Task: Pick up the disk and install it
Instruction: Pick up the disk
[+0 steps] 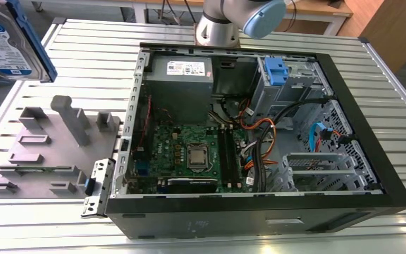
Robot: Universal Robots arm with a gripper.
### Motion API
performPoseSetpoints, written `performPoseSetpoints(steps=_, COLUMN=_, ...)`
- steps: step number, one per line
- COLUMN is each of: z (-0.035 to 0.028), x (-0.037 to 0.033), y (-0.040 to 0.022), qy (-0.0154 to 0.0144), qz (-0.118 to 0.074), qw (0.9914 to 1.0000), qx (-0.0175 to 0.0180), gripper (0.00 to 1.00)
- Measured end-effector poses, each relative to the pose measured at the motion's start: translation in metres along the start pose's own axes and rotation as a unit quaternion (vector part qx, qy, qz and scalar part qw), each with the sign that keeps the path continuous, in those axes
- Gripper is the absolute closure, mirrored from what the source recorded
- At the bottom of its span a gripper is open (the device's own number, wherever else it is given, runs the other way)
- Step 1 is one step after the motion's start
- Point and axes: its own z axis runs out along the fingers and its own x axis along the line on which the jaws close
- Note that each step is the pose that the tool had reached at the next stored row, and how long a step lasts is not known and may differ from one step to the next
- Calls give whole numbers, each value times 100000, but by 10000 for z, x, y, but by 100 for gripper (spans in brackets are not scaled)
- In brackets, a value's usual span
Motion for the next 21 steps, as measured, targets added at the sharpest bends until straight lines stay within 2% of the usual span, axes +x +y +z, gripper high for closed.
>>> performPoseSetpoints(steps=13, z=-35, x=-1, y=1, qy=-3, qz=0, qw=100000, qx=1, gripper=65)
performPoseSetpoints(steps=21, z=-97, x=-3, y=3, qy=-8, qz=-1, qw=100000, qx=6, gripper=65)
